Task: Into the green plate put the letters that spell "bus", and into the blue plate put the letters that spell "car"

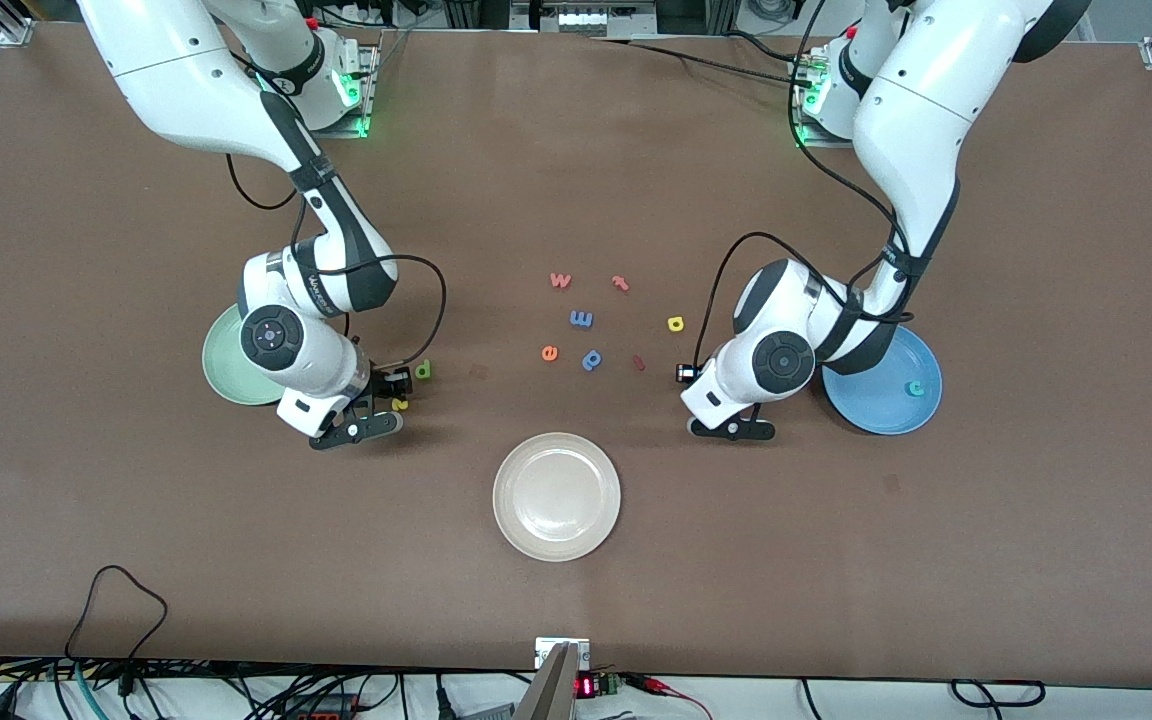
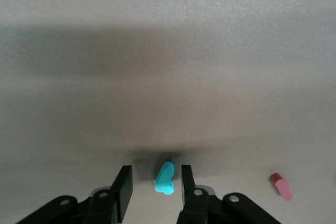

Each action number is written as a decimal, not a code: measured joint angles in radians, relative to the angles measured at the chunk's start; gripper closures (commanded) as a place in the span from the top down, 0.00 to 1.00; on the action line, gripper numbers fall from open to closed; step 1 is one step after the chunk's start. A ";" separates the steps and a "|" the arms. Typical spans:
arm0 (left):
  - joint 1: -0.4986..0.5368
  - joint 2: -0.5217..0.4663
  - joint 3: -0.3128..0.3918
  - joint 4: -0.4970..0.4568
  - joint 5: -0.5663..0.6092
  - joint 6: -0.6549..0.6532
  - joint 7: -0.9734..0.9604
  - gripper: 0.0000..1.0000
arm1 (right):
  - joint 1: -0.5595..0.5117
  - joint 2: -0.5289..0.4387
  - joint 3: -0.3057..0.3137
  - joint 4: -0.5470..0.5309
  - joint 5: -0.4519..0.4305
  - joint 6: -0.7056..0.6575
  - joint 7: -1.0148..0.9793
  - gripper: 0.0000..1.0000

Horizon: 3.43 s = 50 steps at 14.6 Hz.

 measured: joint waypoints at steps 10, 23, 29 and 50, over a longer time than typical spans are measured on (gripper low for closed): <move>-0.007 0.010 0.001 0.000 -0.002 -0.003 -0.001 0.19 | 0.029 0.059 -0.013 0.010 -0.002 0.064 0.000 0.53; 0.144 -0.064 0.030 0.028 0.000 -0.119 0.122 0.04 | 0.034 0.056 -0.024 0.011 -0.001 0.055 0.002 0.00; 0.372 -0.110 0.046 0.016 0.055 -0.229 0.350 0.38 | 0.007 0.047 -0.045 0.017 -0.001 0.012 0.001 0.00; 0.001 -0.102 -0.121 -0.132 0.020 -0.097 -0.086 0.50 | -0.148 -0.151 0.004 -0.123 0.033 -0.169 -0.047 0.74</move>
